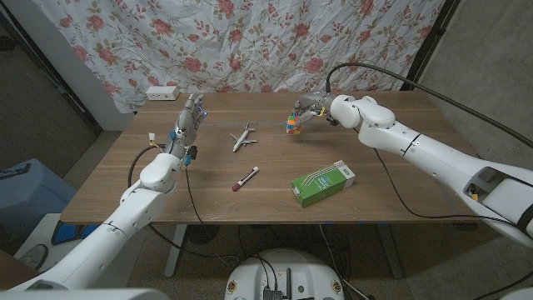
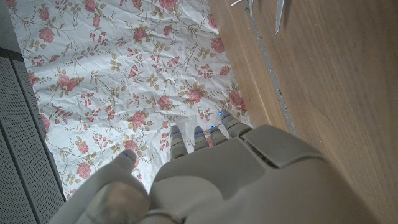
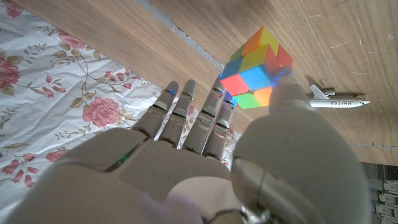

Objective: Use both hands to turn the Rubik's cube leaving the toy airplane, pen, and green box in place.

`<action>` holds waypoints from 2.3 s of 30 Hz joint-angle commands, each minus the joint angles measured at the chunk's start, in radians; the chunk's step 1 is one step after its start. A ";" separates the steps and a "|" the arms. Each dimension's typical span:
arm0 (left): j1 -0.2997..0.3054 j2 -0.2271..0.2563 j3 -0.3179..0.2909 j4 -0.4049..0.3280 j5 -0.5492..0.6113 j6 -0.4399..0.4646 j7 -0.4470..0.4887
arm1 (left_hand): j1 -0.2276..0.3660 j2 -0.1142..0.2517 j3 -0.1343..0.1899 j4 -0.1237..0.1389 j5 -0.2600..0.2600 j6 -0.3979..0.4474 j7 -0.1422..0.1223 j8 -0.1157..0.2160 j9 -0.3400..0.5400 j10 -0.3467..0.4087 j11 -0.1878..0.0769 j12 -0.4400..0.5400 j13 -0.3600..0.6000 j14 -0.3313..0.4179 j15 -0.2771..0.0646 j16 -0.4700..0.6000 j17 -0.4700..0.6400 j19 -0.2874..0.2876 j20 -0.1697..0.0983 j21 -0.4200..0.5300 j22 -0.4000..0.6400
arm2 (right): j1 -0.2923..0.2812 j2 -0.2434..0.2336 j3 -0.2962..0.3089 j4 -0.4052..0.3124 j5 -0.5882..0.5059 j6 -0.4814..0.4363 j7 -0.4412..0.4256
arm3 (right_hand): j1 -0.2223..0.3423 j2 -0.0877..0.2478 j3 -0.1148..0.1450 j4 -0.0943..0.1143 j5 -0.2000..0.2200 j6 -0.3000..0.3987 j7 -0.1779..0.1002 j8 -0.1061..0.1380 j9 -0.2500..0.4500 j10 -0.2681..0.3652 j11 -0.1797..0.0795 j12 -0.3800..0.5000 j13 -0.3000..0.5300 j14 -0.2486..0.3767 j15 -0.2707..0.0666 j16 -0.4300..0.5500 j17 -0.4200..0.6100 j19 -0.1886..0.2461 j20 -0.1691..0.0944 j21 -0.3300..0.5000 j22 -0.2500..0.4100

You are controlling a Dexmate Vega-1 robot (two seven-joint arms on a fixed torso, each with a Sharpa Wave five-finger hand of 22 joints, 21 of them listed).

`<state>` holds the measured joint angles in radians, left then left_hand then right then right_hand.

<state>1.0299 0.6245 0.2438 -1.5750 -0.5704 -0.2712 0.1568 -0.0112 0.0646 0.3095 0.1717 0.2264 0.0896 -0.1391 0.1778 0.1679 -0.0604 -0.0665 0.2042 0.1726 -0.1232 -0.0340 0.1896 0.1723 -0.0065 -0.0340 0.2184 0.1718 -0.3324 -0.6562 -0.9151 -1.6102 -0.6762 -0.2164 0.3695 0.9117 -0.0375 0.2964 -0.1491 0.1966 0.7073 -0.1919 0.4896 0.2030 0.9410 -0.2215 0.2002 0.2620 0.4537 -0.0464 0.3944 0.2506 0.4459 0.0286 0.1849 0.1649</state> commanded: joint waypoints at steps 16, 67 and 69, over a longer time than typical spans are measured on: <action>0.005 -0.027 0.011 0.056 -0.030 -0.029 0.005 | 0.014 0.091 0.016 -0.003 0.005 0.019 0.023 0.007 0.002 0.037 -0.014 0.008 0.000 0.031 -0.061 0.003 0.000 0.040 -0.030 0.002 -0.001 | 0.036 0.055 -0.072 0.086 -0.122 0.018 0.065 | -0.007 0.000 0.003 0.000 0.012 0.026 -0.029 0.003 0.004 -0.005 0.001 0.006 0.005 -0.001 -0.140 -0.007 -0.005 -0.002 0.003 0.002 0.003; -0.002 -0.014 0.016 0.095 -0.047 -0.025 -0.021 | 0.013 0.091 0.026 -0.003 0.006 0.027 0.021 0.003 0.003 0.051 -0.010 -0.003 0.000 0.043 -0.053 -0.006 0.000 0.051 -0.022 -0.011 -0.001 | 0.096 0.109 -0.128 0.127 -0.125 -0.008 0.216 | -0.127 -0.095 -0.020 0.020 0.118 -0.296 -0.005 -0.161 -0.006 -0.368 0.040 -0.024 0.006 -0.121 -0.010 -0.108 0.007 -0.062 0.042 -0.001 0.003; -0.004 -0.014 0.015 0.100 -0.049 -0.028 -0.027 | 0.013 0.091 0.026 -0.003 0.006 0.028 0.021 0.003 0.003 0.051 -0.011 -0.004 0.000 0.043 -0.053 -0.006 0.000 0.052 -0.022 -0.012 -0.001 | 0.100 0.109 -0.130 0.127 -0.121 -0.005 0.228 | -0.140 -0.098 -0.025 0.022 0.130 -0.325 0.005 -0.174 -0.005 -0.399 0.049 -0.026 0.003 -0.132 0.003 -0.114 0.008 -0.069 0.045 -0.003 0.003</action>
<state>1.0282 0.6035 0.2625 -1.4880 -0.6116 -0.2944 0.1482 -0.0073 0.0687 0.3288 0.1666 0.2263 0.1110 -0.1178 0.1816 0.1679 -0.0127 -0.0749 0.2034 0.1726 -0.0855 -0.0357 0.1848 0.1726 0.0365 -0.0341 0.2104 0.1674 -0.2460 -0.5507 -1.0376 -1.4831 -0.8137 -0.2291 0.5609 0.7891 -0.1316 0.2775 -0.1296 0.3138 0.4042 -0.1937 0.3266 0.1952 0.5682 -0.1788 0.1778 0.2658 0.3370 -0.0415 0.2847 0.2535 0.3886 0.0716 0.1850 0.1650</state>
